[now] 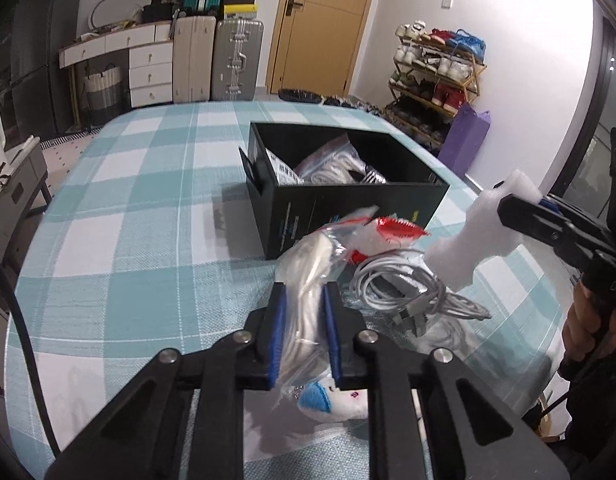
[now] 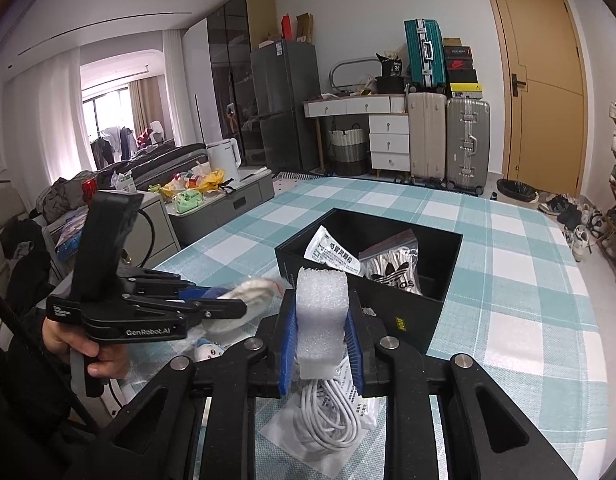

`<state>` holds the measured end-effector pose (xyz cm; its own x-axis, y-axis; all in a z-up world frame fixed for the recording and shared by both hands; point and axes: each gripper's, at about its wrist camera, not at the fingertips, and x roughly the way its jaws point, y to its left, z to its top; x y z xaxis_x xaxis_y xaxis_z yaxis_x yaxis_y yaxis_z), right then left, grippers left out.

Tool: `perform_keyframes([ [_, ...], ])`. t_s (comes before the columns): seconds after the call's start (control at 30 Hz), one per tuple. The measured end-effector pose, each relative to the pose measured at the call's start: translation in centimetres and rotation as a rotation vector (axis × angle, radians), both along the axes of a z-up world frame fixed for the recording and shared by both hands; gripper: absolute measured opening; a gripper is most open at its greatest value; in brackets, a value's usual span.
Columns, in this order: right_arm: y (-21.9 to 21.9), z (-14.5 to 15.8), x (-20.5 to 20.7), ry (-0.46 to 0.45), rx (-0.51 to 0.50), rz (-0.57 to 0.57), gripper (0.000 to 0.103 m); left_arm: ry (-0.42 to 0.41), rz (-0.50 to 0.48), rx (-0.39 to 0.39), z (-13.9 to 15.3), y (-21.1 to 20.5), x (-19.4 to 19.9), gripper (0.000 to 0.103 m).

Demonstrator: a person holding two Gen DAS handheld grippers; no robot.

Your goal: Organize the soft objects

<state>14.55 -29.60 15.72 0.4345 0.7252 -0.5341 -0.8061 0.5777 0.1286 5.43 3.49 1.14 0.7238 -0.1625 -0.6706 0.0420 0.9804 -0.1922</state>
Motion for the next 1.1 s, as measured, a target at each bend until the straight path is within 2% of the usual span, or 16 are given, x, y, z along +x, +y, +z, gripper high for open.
perform_keyframes([
  [0.47,-0.9,1.9,0.2,-0.041,0.051,-0.047,0.022,-0.12,0.014,0.014,3.8,0.0,-0.2,0.015],
  [0.77,-0.9,3.3,1.7,-0.064,0.089,-0.088,0.022,-0.171,0.013,0.018,5.4,-0.2,1.9,0.015],
  [1.1,0.0,4.0,4.4,-0.061,0.113,-0.13,0.022,-0.189,-0.002,0.029,5.9,-0.9,4.9,0.015],
])
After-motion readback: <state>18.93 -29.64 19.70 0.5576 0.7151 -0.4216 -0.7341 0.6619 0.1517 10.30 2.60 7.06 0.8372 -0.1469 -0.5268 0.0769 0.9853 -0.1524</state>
